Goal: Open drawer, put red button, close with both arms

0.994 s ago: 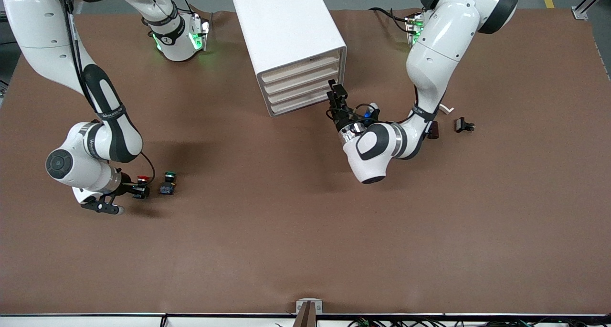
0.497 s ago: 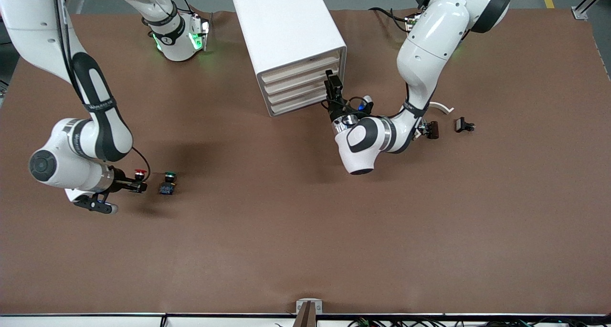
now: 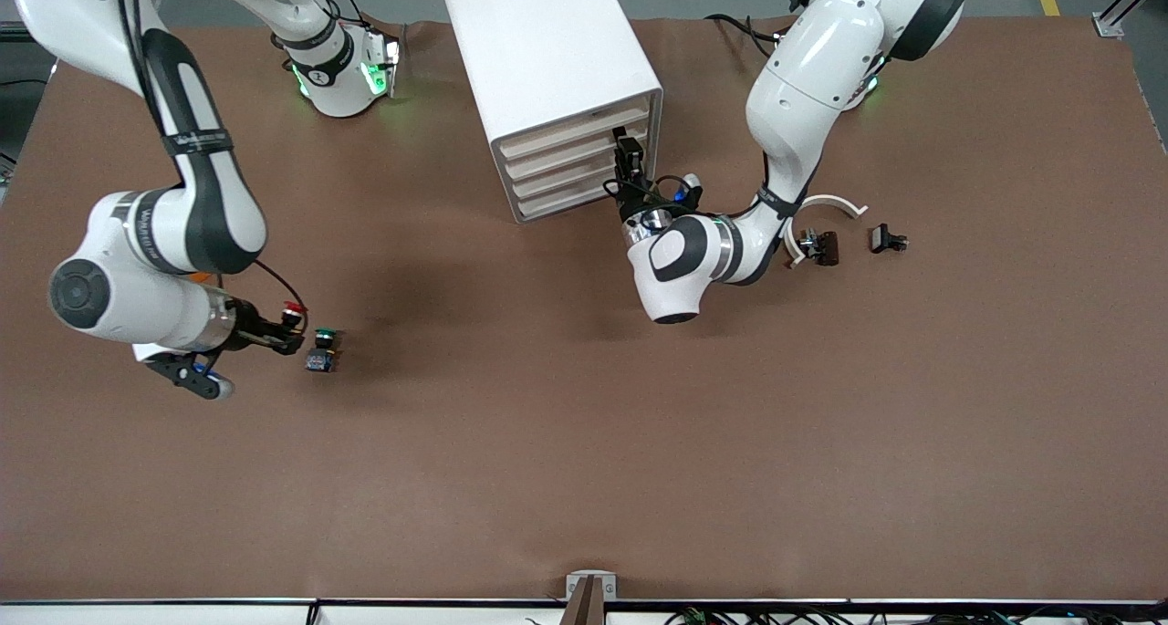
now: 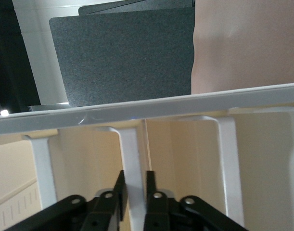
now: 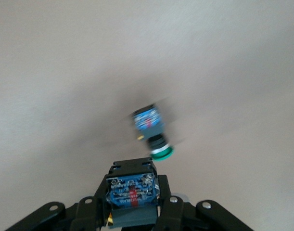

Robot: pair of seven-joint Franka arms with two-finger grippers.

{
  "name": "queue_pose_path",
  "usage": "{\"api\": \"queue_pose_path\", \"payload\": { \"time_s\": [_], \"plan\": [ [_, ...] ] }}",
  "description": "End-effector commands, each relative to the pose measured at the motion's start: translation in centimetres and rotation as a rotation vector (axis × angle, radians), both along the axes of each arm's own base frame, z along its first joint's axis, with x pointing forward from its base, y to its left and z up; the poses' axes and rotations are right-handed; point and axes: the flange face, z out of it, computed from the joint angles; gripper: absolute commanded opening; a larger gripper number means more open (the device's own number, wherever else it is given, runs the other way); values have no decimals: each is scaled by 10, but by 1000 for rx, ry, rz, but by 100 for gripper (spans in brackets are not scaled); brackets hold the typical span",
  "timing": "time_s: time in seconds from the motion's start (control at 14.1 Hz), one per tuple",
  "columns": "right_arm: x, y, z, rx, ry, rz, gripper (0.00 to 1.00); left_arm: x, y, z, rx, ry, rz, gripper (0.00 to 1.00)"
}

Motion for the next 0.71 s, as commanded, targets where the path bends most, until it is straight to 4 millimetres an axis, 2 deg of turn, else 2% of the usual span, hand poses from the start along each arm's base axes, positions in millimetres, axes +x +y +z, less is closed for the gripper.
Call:
{"api": "queue_pose_path", "payload": {
  "time_s": [0.0,0.14,0.21,0.35,0.57,0.64],
  "plan": [
    [-3,54,22,-3,-15,-104,0,1,0,2,2,21,16,7],
    [-6,89,46,10,-40,-174,0,4,4,-2,8,20,24,6],
    [-7,103,65,11,-50,-209,0,6,6,-4,11,20,29,6],
    [-8,115,107,0,-12,-258,0,14,11,-3,8,17,49,6],
    [-15,146,147,-15,15,-299,0,34,28,-2,-2,25,112,6],
    [-23,161,167,-10,1,-288,0,42,34,0,-10,24,142,6]
  ]
}}
